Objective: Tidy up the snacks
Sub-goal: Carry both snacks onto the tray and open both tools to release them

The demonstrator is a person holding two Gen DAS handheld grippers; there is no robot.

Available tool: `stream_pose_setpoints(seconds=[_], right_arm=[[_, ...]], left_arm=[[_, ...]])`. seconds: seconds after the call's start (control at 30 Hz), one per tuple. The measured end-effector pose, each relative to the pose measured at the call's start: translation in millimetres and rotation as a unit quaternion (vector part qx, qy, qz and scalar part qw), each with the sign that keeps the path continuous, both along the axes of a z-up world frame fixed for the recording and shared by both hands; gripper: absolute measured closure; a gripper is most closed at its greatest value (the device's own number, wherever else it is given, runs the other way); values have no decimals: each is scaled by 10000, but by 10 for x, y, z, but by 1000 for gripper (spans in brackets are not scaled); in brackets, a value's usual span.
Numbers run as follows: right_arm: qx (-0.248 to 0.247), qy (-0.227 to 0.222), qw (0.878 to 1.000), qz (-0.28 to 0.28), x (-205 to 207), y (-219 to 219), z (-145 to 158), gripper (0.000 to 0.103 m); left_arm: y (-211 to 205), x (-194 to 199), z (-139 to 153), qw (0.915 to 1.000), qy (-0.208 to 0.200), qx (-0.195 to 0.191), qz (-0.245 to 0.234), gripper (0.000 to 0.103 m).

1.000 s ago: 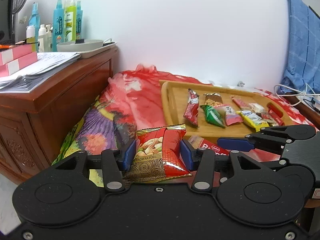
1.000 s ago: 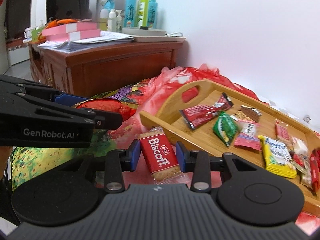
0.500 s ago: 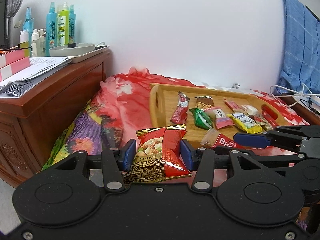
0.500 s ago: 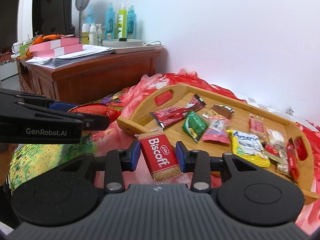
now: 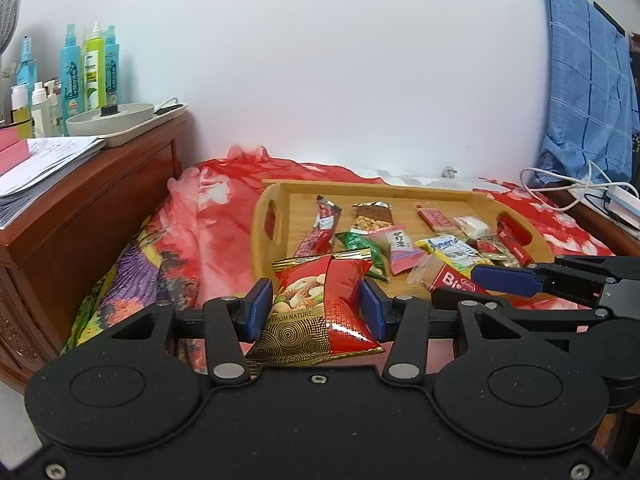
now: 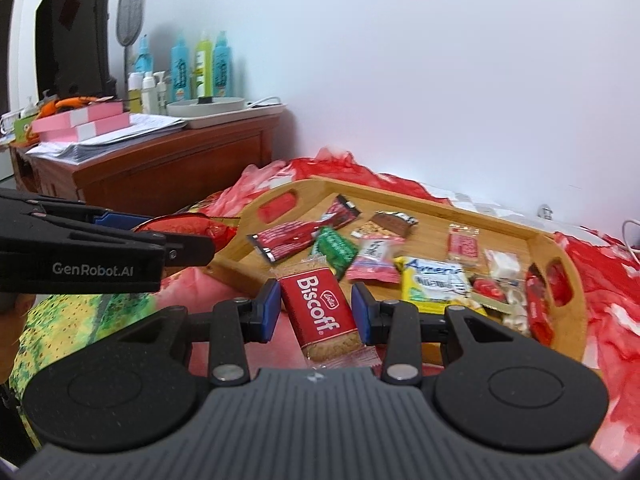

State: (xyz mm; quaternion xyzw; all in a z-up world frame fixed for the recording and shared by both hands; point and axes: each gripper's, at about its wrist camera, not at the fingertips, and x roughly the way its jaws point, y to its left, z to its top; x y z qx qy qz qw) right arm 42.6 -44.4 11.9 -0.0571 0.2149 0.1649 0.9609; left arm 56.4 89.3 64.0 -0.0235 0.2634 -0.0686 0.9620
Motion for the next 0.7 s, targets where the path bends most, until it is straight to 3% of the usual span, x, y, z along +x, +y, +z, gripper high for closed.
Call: stream_pose_setpoints(seconds=[0.7], right_arm=[[282, -290, 9975, -577, 157, -580, 150, 59]], left_arm=[[-610, 351, 139, 9995, 70, 47, -300, 58]])
